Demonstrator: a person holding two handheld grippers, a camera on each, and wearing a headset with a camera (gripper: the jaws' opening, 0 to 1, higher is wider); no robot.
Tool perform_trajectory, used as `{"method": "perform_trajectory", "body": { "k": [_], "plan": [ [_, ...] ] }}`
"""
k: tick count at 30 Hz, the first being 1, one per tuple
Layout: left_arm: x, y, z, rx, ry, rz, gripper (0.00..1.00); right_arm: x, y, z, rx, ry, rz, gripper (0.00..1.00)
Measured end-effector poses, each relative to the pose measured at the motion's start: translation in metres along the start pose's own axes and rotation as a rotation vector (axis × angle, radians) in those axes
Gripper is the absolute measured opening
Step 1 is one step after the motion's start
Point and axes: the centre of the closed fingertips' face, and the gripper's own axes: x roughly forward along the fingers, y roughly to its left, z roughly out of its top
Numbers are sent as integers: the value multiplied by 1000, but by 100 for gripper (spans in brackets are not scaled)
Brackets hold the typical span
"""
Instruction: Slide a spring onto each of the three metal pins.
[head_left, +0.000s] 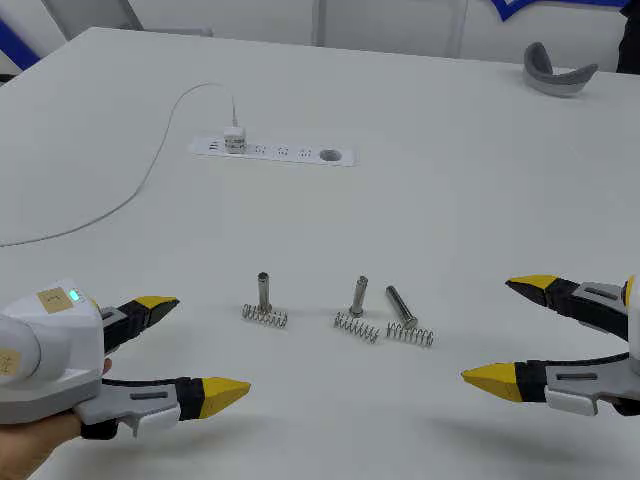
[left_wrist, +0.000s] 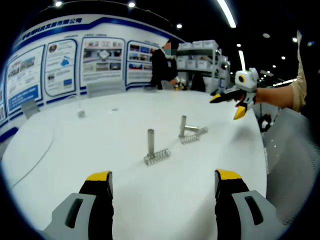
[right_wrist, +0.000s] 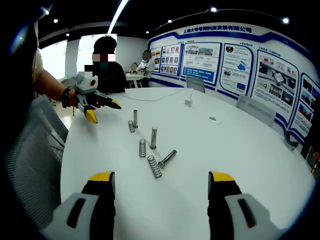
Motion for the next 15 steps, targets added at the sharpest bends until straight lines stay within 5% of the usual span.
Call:
{"method": "perform_trajectory", "body": {
  "k": [15],
  "plan": [
    [0, -1, -1, -4, 1, 1, 85, 1, 1, 0, 11, 3, 0, 77]
  ]
}}
